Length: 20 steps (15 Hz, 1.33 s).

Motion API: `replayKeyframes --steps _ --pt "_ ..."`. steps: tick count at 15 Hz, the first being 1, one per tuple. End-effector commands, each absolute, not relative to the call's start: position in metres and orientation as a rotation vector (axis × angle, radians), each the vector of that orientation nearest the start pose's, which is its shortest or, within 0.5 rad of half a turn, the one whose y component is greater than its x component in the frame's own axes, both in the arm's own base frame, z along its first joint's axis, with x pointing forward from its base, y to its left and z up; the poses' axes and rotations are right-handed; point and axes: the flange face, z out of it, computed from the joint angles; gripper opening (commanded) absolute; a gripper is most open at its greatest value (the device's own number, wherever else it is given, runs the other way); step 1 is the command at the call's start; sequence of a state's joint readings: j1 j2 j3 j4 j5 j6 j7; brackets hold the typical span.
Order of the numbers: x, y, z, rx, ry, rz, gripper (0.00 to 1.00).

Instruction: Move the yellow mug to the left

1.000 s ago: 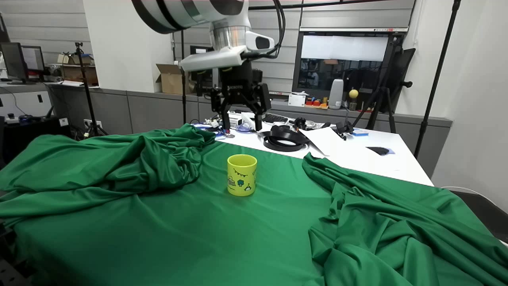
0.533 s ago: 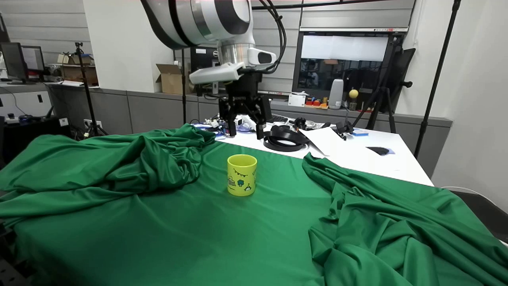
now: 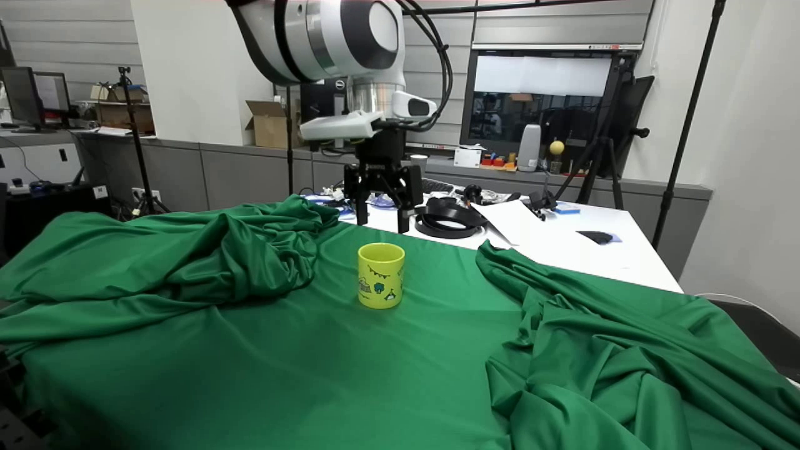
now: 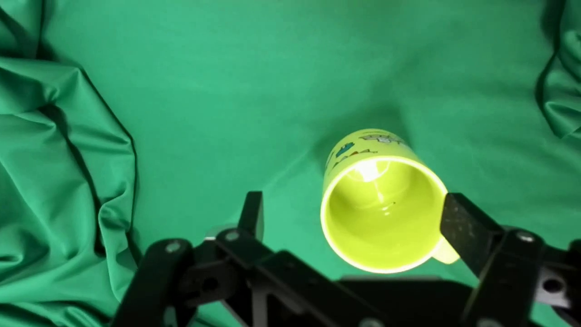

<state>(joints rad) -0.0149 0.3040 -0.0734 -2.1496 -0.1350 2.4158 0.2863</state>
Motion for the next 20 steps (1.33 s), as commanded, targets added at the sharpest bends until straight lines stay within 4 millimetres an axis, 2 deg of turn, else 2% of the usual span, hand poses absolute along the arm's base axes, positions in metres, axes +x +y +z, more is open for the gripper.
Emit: replayKeyframes --steps 1,5,11,17,18,19,20 --pt "0.579 -0.057 0.238 -3.196 0.506 0.162 1.00" --pt "0.590 -0.060 0.221 -3.205 0.524 0.191 1.00" --pt "0.608 -0.070 0.211 -3.206 0.590 0.143 1.00" --pt "0.623 -0.065 0.192 -3.214 0.581 0.174 1.00" --pt "0.624 -0.064 0.189 -3.210 0.587 0.175 0.75" --pt "0.624 -0.062 0.187 -3.210 0.588 0.159 0.73" --pt "0.625 -0.060 0.185 -3.202 0.583 0.165 0.67"
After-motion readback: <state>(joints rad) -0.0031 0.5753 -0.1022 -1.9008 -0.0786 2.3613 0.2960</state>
